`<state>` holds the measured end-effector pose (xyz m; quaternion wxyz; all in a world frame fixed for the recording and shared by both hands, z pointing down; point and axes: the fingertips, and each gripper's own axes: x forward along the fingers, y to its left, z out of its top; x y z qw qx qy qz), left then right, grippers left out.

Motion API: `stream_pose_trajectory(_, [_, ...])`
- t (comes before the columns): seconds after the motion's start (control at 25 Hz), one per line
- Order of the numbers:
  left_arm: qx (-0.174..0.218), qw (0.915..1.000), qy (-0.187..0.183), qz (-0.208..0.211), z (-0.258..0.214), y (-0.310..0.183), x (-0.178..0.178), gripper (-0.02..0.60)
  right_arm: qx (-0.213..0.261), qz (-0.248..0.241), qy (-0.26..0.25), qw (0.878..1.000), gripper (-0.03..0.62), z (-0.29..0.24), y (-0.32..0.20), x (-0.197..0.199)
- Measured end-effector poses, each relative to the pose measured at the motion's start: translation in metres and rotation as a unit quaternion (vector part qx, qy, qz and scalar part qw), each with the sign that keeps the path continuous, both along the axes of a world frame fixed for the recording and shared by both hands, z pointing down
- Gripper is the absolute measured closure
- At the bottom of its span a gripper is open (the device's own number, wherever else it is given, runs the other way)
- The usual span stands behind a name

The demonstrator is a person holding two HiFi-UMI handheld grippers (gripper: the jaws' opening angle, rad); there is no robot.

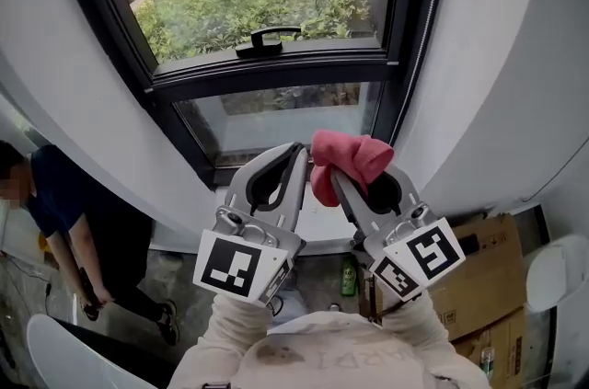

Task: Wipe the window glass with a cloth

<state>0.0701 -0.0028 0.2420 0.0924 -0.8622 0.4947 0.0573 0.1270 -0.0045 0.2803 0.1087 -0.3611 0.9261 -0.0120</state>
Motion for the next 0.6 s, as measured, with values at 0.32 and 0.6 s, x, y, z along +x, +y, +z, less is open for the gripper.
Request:
stream_pose_trajectory(0.32, [0.005,0.9999,0.004,0.008,-0.004,-0.074,-0.065,0.581,0.003,0.007,0.010,1.000,0.467,-0.005,-0.074,-0.068])
stream_pose_trajectory(0.6, [0.028,0.9991,-0.013,0.029,-0.021,-0.133,-0.120,0.581,0.016,0.025,0.009,1.000,0.467,-0.022,-0.132,-0.126])
